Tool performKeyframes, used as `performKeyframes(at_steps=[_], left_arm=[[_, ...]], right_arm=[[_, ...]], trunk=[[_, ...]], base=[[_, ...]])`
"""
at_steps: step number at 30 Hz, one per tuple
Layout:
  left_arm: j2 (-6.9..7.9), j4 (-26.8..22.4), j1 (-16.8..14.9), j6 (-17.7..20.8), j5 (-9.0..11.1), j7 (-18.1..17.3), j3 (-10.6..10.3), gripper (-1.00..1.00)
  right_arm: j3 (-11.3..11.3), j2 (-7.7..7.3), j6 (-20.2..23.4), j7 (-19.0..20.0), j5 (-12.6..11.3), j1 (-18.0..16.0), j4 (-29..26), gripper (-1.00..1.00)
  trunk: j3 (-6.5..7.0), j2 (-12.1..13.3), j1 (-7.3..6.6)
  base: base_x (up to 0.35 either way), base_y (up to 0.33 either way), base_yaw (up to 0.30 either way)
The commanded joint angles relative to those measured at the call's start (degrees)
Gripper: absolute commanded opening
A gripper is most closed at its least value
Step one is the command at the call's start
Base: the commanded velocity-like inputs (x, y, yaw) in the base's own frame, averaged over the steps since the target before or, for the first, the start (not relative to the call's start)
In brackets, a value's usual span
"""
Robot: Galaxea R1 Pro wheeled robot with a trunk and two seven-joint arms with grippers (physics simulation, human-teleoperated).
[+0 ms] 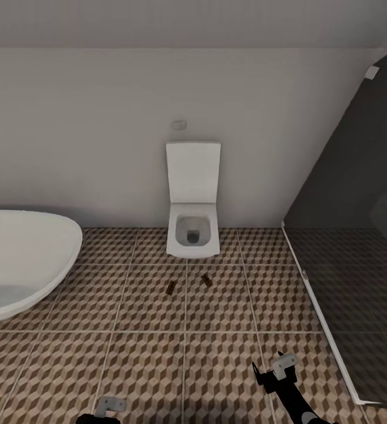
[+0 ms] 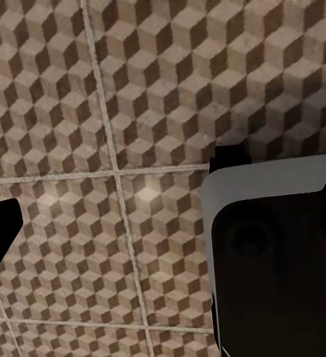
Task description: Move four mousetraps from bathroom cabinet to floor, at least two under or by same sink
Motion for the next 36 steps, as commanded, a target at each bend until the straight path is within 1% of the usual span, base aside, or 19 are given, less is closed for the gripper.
performKeyframes(at_steps=[1, 36], left_arm=[[0.03, -0.1, -0.01, 0.07, 0.47, 0.27, -0.49, 1.0], [0.03, 0.42, -0.01, 0.05, 0.45, 0.27, -0.49, 1.0]], right_arm=[[0.13, -0.01, -0.13, -0.31, 0.33, -0.05, 0.04, 1.0], [0.13, 0.04, -0.13, -0.31, 0.33, -0.03, 0.04, 1.0]], trunk=[[0.02, -0.08, 0.03], [3.19, -0.08, 0.03]], base=[[0.0, 0.0, 0.0], [0.0, 0.0, 0.0]])
